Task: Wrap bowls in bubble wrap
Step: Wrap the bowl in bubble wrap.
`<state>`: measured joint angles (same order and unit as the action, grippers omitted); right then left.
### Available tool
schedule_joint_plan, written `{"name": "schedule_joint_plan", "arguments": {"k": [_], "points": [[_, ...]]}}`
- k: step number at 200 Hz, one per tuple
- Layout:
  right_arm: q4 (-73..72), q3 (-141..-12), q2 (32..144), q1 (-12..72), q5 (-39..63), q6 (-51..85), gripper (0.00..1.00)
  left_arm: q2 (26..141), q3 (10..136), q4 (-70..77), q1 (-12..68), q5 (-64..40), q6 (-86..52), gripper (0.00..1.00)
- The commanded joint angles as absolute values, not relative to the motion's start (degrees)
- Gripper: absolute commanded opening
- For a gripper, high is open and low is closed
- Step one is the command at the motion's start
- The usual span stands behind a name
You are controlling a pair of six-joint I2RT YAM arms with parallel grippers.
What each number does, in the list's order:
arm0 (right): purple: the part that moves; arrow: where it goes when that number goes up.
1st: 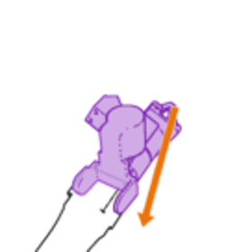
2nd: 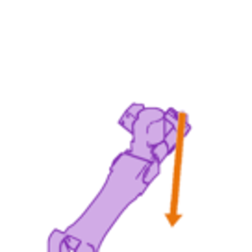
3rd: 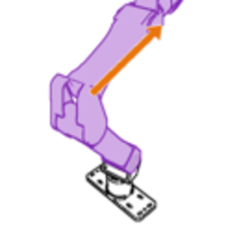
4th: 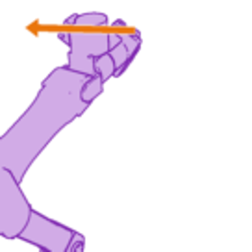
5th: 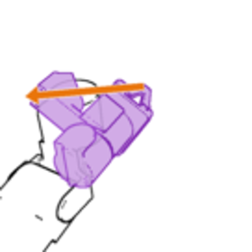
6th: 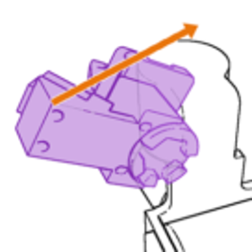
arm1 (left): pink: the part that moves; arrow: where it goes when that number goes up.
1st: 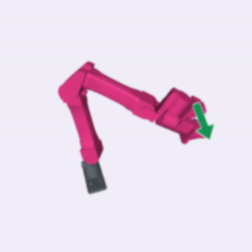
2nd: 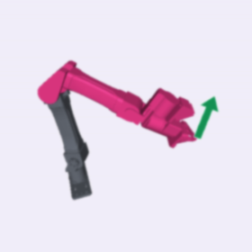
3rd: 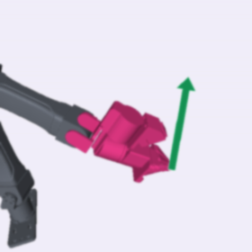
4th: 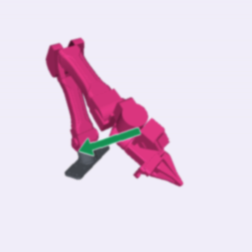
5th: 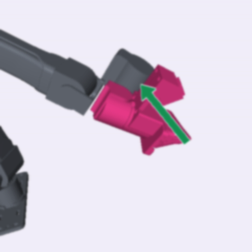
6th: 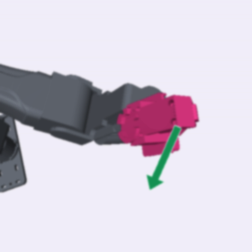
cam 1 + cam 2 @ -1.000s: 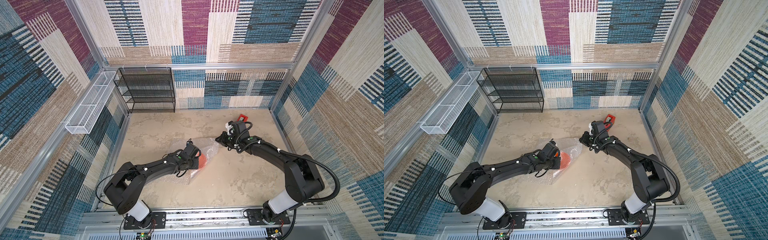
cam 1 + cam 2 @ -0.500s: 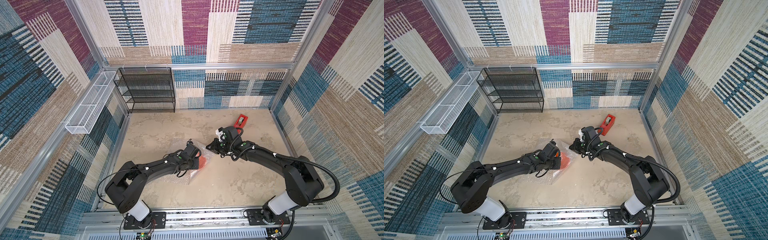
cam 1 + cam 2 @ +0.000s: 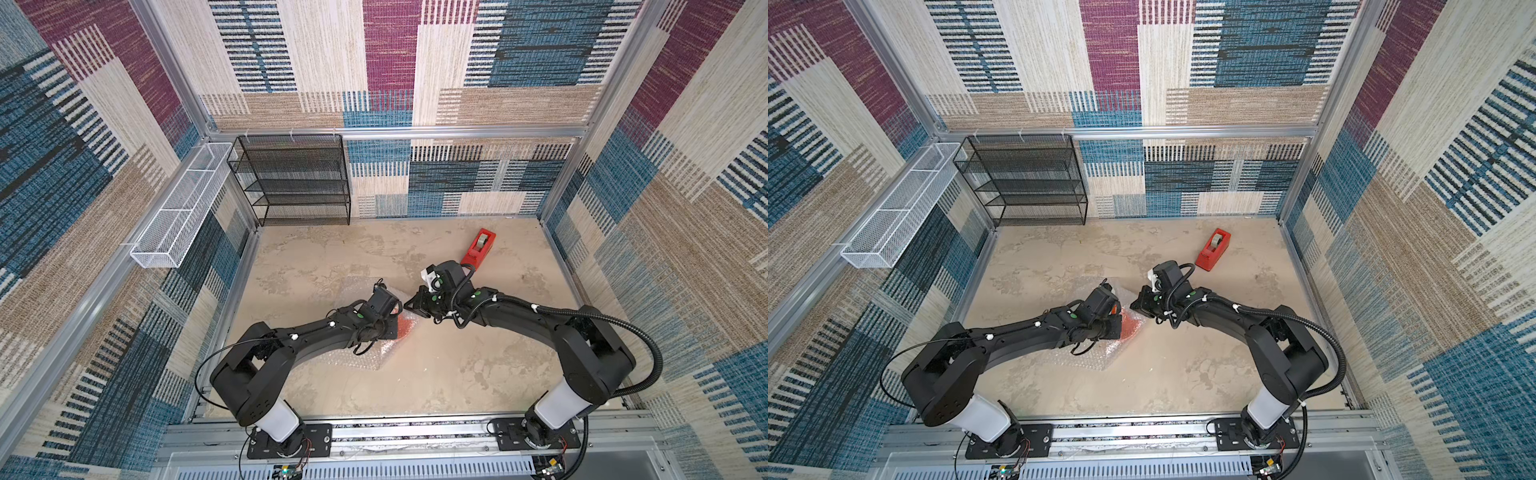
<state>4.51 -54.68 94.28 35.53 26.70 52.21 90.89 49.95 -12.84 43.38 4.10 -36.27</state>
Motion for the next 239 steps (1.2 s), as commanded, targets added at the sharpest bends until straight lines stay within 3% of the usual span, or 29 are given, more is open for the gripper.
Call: {"name": "schedule_joint_plan", "arguments": {"k": [1, 239], "points": [[3.2, -54.9, 95.6, 36.4, 27.2, 52.6, 0.01, 90.5, 49.7, -12.8, 43.4, 4.2, -37.4, 0.00], [11.1, -60.7, 104.2, 42.8, 16.4, 48.8, 0.21, 82.4, 46.7, -15.0, 42.4, 8.1, -35.9, 0.01]]}}
